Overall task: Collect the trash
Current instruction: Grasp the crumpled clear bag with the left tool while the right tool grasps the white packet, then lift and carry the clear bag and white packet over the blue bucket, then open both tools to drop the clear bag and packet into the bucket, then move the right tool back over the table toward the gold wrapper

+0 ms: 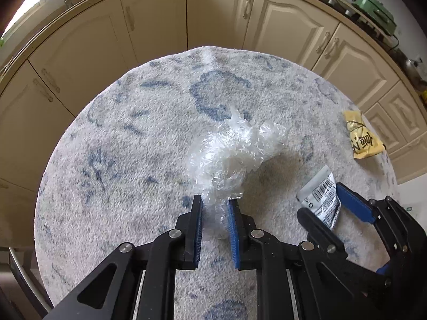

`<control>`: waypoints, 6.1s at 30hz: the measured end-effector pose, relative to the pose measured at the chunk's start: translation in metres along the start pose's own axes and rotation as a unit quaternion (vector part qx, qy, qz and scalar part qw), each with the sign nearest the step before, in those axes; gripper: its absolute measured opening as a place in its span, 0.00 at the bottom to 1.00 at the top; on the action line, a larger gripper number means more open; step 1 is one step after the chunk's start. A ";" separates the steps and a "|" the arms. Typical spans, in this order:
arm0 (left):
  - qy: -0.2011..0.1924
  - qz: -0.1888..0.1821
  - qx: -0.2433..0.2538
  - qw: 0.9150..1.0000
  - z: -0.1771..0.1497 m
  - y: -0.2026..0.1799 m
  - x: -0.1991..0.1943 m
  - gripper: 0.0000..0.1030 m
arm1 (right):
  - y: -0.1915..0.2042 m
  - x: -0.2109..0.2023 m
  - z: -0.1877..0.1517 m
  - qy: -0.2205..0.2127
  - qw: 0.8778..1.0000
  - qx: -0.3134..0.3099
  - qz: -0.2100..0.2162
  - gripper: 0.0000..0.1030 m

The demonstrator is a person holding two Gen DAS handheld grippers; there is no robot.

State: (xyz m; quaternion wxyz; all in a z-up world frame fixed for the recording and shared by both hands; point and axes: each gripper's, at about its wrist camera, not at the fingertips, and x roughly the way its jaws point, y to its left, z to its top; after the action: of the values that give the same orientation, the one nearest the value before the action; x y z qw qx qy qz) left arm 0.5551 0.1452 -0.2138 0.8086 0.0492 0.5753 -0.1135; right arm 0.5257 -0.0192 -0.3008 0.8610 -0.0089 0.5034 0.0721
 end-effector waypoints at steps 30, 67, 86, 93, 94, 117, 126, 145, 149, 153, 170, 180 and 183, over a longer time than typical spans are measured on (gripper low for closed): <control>-0.027 0.015 -0.050 0.998 -0.156 -0.059 -0.111 0.13 | -0.039 -0.104 -0.096 0.007 0.989 0.119 0.087 0.17; -0.003 -0.059 0.155 0.986 -0.150 -0.345 -0.102 0.13 | -0.295 -0.196 -0.220 -0.042 0.940 0.337 -0.029 0.17; 0.063 -0.086 0.221 0.970 -0.108 -0.479 -0.012 0.13 | -0.390 -0.199 -0.272 -0.016 0.908 0.414 -0.063 0.17; 0.079 -0.081 0.225 0.968 -0.093 -0.502 0.018 0.18 | -0.407 -0.186 -0.285 0.000 0.899 0.434 -0.056 0.17; 0.082 -0.079 0.225 0.968 -0.091 -0.504 0.022 0.19 | -0.409 -0.185 -0.286 0.001 0.898 0.437 -0.054 0.17; 0.093 -0.048 0.195 0.975 -0.084 -0.494 0.040 0.40 | -0.398 -0.156 -0.257 0.020 0.912 0.406 -0.048 0.18; 0.087 -0.048 0.176 0.979 -0.082 -0.469 0.030 0.45 | -0.383 -0.148 -0.245 0.034 0.918 0.393 -0.043 0.21; 0.077 -0.051 0.173 0.981 -0.098 -0.455 0.004 0.46 | -0.369 -0.171 -0.251 0.034 0.916 0.397 -0.050 0.30; 0.068 -0.049 0.168 0.982 -0.105 -0.442 -0.011 0.48 | -0.360 -0.182 -0.252 0.019 0.915 0.397 -0.071 0.70; 0.053 -0.048 0.158 0.985 -0.112 -0.427 -0.029 0.53 | -0.349 -0.195 -0.249 0.005 0.917 0.389 -0.084 0.80; -0.035 -0.024 0.084 0.996 -0.151 -0.330 -0.125 0.91 | -0.279 -0.238 -0.231 -0.044 0.933 0.334 -0.123 1.00; -0.061 -0.015 0.027 0.998 -0.177 -0.251 -0.166 0.95 | -0.217 -0.234 -0.208 -0.046 0.950 0.287 -0.110 1.00; -0.067 -0.011 0.013 0.998 -0.182 -0.226 -0.173 0.95 | -0.200 -0.228 -0.200 -0.045 0.955 0.282 -0.086 1.00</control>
State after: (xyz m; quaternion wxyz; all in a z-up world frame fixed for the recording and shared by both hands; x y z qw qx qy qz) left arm 0.2792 -0.0135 -0.0998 0.8430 0.0452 0.5192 -0.1330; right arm 0.2691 -0.2611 -0.2124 0.8534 0.1938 0.4610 -0.1467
